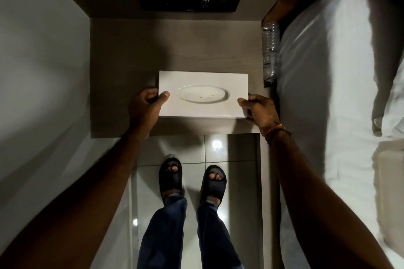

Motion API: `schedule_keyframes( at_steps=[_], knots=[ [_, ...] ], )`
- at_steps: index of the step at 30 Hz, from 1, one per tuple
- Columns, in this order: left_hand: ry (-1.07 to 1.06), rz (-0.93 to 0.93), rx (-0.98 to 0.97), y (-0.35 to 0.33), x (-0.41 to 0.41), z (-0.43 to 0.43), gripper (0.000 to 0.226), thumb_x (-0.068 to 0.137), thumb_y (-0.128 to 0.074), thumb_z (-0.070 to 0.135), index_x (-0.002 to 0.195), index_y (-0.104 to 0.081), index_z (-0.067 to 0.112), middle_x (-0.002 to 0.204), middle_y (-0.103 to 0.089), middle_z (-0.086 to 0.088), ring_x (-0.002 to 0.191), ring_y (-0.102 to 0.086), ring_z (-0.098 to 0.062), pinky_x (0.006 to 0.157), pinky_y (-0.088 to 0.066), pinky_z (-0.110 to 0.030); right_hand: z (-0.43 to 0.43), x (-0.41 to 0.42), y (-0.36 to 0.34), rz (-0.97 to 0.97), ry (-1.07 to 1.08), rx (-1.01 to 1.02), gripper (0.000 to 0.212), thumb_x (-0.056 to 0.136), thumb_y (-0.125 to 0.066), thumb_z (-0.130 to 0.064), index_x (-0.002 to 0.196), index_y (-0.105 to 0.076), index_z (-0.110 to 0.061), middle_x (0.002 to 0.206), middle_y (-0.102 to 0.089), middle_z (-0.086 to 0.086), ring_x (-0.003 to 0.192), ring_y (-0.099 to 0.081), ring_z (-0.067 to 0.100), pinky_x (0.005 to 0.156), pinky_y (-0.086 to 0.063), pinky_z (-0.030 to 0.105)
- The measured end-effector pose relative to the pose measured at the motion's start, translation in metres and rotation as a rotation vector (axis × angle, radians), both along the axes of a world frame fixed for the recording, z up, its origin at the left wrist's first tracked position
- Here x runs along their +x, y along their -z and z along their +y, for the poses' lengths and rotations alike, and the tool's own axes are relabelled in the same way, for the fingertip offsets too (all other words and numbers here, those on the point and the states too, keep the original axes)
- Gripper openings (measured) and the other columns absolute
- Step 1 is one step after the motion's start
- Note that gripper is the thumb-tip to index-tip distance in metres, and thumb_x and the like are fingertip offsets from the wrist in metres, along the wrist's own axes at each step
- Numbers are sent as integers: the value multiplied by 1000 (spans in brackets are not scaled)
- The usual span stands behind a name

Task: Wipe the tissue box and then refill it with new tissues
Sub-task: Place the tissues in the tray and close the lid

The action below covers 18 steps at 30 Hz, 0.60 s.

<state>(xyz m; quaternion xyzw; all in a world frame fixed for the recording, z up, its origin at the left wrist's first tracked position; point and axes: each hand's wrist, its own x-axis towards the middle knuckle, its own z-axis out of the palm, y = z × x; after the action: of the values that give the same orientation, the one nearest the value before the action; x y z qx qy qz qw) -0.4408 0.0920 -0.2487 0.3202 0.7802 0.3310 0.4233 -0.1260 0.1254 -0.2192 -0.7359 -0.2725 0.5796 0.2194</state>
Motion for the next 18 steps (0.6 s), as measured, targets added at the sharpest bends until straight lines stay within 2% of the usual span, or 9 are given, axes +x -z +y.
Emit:
schedule_keyframes(
  at_steps=[4, 7, 9, 12, 14, 15, 18],
  knots=[
    [17, 4, -11, 1, -3, 2, 39, 88, -72, 43, 115, -72, 14, 101, -75, -4, 89, -68, -14, 79, -56, -33, -2, 0, 2, -6, -4, 8, 28, 89, -77, -25, 113, -72, -12, 121, -74, 8, 115, -69, 31, 76, -58, 34],
    [76, 44, -38, 0, -6, 4, 31, 88, -66, 50, 105, -73, 25, 87, -71, 6, 89, -70, -22, 81, -61, -48, 0, 0, 3, -21, -15, -6, 32, 88, -79, -28, 115, -71, -12, 126, -72, 7, 117, -67, 32, 83, -61, 42],
    [91, 68, -61, -2, -9, 6, 32, 88, -63, 53, 102, -74, 26, 83, -69, 6, 89, -70, -27, 79, -60, -54, 2, -1, 3, -43, -23, -17, 34, 86, -81, -31, 114, -72, -14, 127, -71, 8, 116, -67, 32, 85, -63, 45],
    [90, 111, -62, -3, -8, 7, 38, 87, -63, 54, 99, -76, 21, 80, -70, 2, 85, -70, -29, 75, -60, -54, 2, -3, 3, -35, 8, -21, 29, 83, -83, -30, 106, -74, -15, 121, -74, 9, 113, -69, 33, 79, -63, 42],
    [64, 97, -62, -4, -6, 4, 33, 84, -64, 55, 100, -74, 27, 78, -70, 3, 84, -71, -29, 75, -60, -54, -1, -4, 4, -28, 32, -15, 25, 81, -85, -28, 101, -76, -16, 115, -76, 9, 111, -71, 32, 74, -61, 37],
    [52, 85, -67, -4, -6, 4, 34, 83, -65, 55, 101, -75, 28, 79, -71, 4, 85, -71, -28, 76, -60, -54, -3, -5, 5, -29, 42, -8, 25, 81, -86, -28, 101, -77, -16, 111, -78, 8, 109, -72, 31, 74, -61, 37],
    [45, 82, -72, -4, -6, 4, 40, 82, -67, 54, 104, -77, 22, 80, -72, 6, 87, -72, -25, 78, -60, -52, -8, -8, 4, -55, 76, 33, 24, 78, -87, -26, 100, -80, -18, 102, -80, 7, 104, -75, 31, 90, -63, 49]
  ],
)
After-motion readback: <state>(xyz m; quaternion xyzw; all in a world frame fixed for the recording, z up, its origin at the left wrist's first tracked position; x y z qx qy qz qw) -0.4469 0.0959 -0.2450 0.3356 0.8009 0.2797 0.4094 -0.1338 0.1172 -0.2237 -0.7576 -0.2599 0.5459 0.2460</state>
